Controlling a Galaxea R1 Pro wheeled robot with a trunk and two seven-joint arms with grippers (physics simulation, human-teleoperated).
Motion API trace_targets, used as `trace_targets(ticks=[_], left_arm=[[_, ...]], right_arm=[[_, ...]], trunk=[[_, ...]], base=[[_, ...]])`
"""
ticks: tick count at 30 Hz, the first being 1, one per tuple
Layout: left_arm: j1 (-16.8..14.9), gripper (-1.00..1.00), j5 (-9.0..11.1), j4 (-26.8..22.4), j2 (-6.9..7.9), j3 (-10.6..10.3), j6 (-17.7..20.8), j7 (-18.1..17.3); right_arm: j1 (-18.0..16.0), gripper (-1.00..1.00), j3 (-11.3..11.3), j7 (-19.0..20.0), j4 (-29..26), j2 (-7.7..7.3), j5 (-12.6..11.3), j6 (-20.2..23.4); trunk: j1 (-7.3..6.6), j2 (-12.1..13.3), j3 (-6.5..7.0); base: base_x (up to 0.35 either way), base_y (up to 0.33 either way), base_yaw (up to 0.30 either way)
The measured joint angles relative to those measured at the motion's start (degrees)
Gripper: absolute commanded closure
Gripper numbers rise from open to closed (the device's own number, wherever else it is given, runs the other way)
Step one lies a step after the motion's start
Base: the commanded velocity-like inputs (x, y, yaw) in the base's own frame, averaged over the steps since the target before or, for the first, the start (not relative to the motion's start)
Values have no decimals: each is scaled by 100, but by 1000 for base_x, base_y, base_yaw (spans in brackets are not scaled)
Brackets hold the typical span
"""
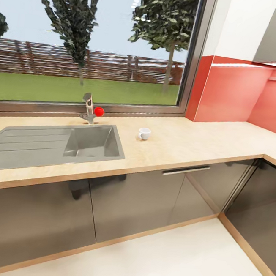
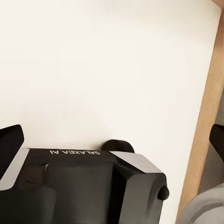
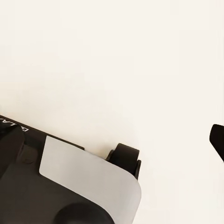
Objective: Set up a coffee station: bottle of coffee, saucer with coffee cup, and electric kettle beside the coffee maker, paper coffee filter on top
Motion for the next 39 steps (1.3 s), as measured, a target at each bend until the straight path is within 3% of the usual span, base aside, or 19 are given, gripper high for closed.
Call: trace_targets(ticks=[13,27,33,39], left_arm=[[6,-100,0,-10,1,17,1,4],[5,-100,0,-8,-7,16,0,2],[5,-100,0,-7,-7,16,0,2],[5,-100,0,-9,-8,17,1,3]], right_arm=[[-1,-100,2,-1,2,0,0,-2],[0,-100,0,-10,0,0,0,1],[0,-100,3,-474,0,55,1,6],[0,-100,4,-580,0,68,2,12]], trunk=[[0,0,0],[0,0,0],[0,0,0],[0,0,0]], base=[[63,-257,117],[6,-33,269],[0,-1,275],[0,-124,172]])
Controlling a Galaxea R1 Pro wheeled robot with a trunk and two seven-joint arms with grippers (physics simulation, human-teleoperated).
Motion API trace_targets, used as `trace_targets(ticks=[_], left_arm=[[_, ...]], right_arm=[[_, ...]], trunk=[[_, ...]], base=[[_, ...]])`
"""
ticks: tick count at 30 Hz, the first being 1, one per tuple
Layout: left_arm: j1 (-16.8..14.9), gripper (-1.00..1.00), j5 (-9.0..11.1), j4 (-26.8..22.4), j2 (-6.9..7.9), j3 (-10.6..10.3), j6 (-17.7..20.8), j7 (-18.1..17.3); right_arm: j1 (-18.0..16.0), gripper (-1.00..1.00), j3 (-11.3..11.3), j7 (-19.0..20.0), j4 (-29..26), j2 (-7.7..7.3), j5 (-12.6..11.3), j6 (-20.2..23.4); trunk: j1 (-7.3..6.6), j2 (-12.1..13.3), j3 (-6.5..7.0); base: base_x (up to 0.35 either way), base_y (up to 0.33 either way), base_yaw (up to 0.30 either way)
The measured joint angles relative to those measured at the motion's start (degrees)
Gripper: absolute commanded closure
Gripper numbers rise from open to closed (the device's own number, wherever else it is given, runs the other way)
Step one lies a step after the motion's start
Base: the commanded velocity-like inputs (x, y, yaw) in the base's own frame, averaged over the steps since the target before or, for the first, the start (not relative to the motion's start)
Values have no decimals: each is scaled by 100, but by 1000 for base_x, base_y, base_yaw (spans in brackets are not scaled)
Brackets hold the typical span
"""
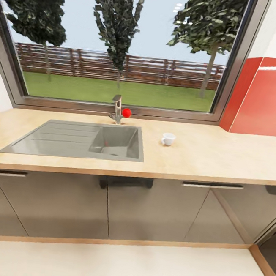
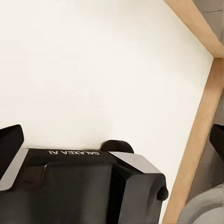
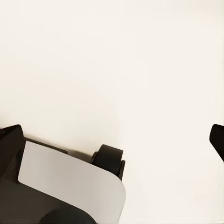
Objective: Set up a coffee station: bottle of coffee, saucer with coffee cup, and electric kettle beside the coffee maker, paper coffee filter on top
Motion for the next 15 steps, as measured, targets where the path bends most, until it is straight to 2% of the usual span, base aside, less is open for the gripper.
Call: trace_targets(ticks=[12,15], left_arm=[[0,-100,0,0,-2,0,1,9],[0,-100,0,-1,-5,0,1,9]], right_arm=[[0,-100,0,-21,0,2,-1,1],[0,-100,1,-21,1,2,-1,1]], trunk=[[0,0,0],[0,0,0]], base=[[0,-314,19],[-12,-309,123]])
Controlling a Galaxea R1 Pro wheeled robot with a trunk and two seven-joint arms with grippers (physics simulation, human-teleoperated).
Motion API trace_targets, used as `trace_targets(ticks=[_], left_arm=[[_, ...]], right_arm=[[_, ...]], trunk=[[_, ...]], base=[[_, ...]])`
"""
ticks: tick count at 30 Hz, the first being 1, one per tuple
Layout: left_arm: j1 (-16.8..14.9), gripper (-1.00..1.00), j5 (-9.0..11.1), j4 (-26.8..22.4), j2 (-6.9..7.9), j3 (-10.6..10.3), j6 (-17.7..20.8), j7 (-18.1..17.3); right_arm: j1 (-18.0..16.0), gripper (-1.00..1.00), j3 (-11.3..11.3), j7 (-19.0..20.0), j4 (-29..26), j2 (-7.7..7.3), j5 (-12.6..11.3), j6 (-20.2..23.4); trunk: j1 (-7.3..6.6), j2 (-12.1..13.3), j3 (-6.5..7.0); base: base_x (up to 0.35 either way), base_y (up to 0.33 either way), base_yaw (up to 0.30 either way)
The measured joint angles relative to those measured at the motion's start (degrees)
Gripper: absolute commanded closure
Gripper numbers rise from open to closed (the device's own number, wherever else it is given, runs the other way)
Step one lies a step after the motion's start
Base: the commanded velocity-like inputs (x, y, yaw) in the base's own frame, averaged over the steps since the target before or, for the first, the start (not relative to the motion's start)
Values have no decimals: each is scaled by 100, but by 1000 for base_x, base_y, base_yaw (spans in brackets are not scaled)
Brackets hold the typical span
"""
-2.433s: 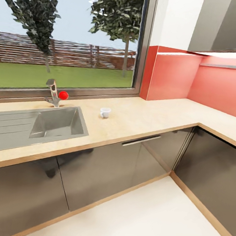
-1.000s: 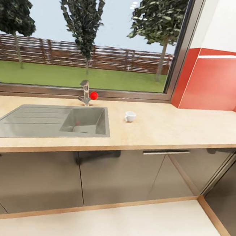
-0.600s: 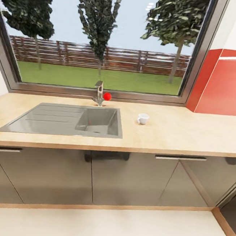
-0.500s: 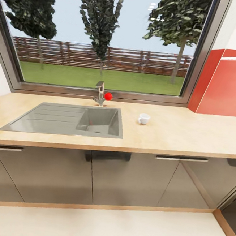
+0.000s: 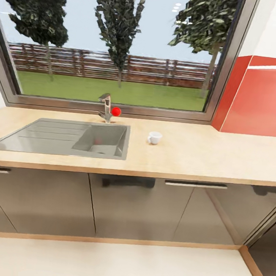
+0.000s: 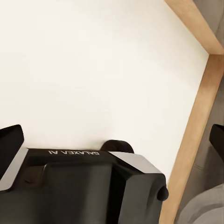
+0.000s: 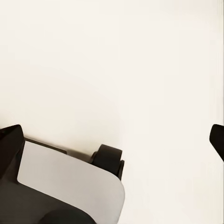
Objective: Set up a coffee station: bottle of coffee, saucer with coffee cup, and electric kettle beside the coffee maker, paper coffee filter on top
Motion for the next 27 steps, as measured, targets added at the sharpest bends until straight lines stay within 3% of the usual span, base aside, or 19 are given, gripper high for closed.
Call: trace_targets(ticks=[9,20,27], left_arm=[[0,-100,0,1,-3,0,-2,-6],[-1,-100,0,2,-4,0,-1,-9],[-2,-100,0,3,-4,-1,-2,-4]], right_arm=[[-1,-100,-1,-6,-1,4,1,-1],[0,-100,-1,-2,0,0,1,1],[-16,-100,-41,8,-228,-43,-39,16]], trunk=[[1,0,0],[3,0,0],[0,0,0]], base=[[-37,-74,224],[-233,-174,22],[-35,-27,0]])
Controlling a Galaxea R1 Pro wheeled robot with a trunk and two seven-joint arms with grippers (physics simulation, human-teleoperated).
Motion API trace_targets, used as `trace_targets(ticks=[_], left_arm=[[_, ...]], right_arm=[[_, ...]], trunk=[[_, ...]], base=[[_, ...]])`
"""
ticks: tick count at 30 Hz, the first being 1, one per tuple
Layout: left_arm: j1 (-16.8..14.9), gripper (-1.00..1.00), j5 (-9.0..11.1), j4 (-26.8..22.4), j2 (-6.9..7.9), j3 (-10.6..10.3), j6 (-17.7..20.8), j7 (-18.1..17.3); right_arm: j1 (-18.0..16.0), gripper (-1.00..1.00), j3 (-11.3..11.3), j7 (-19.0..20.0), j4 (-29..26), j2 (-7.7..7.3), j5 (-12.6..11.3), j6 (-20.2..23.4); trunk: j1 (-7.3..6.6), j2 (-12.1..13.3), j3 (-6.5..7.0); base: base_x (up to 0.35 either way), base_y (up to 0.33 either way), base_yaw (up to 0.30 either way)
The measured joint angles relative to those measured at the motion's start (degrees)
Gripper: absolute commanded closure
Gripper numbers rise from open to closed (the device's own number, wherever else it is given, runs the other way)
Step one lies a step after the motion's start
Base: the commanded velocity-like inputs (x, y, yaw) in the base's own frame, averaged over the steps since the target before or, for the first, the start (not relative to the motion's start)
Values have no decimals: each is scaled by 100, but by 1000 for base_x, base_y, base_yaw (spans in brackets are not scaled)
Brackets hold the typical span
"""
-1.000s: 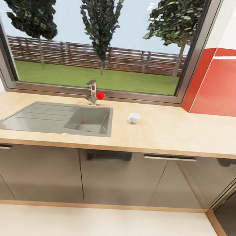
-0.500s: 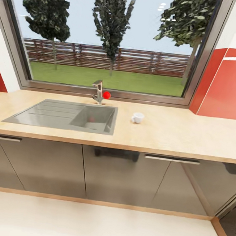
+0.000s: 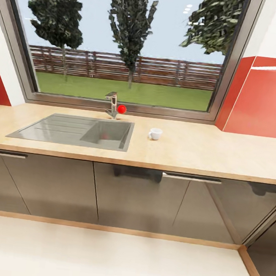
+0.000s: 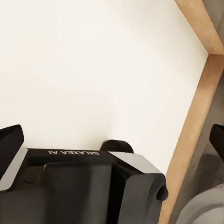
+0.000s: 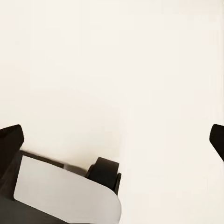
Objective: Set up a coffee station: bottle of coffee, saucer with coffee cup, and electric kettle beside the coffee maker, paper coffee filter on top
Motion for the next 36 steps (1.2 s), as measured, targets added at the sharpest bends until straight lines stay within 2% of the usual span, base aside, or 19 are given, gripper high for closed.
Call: trace_targets(ticks=[1,2,9,14,15,20,21,23,24,25,26,31,34,35,36], left_arm=[[0,-100,0,0,0,0,0,0],[0,-100,0,1,0,-1,0,1],[0,-100,0,0,0,0,-3,50],[0,-100,0,-5,0,0,-4,212],[0,-100,0,-6,0,0,-4,259],[0,-100,0,-8,0,0,-5,329],[0,-100,0,-8,0,0,-5,341],[0,-100,0,-8,0,0,-5,349],[0,-100,0,-6,-4,-1,-5,355],[0,-100,0,-2,-12,-1,-5,365],[0,-100,0,-1,-14,-1,-5,367],[0,-100,0,0,-17,0,-5,370],[0,-100,0,0,-14,0,-5,373],[0,-100,0,1,-14,0,-5,381],[0,-100,0,1,-12,4,-5,409]], right_arm=[[-3,-100,-2,3,-96,-9,-5,5],[-24,-100,-29,12,-498,-26,-28,22],[-134,-100,-22,39,-1230,-32,-44,203],[-252,-100,-18,52,-2093,-28,-73,1048],[-271,-100,-12,62,-2449,-25,-84,1374],[-289,-100,-1,189,-3407,-17,-140,2210],[-293,-100,5,335,-3780,-14,-178,2527],[-294,-100,10,561,-4197,-10,-208,2883],[-297,-100,14,879,-4657,-1,-246,3297],[-298,-100,19,1453,-5419,13,-269,3991],[-300,-100,21,1680,-5972,19,-285,4287],[-395,-100,24,2009,-7199,35,-360,5097],[-745,-100,23,2057,-7578,27,-727,5619],[-1052,-100,17,2059,-7663,13,-965,5921],[-1334,-100,15,2060,-7697,6,-1058,6144]], trunk=[[0,0,0],[0,0,1],[0,0,0],[0,0,0],[0,0,1],[0,0,0],[0,0,1],[0,0,0],[0,0,1],[0,1,1],[-1,0,1],[0,0,0],[0,0,0],[0,0,1],[0,0,1]], base=[[-5,-3,0],[-4,-3,0],[-1,-1,0],[0,0,0],[0,0,0],[0,0,0],[0,0,0],[0,0,0],[0,0,0],[0,0,0],[0,0,0],[0,0,0],[0,0,0],[0,0,0],[0,0,0]])
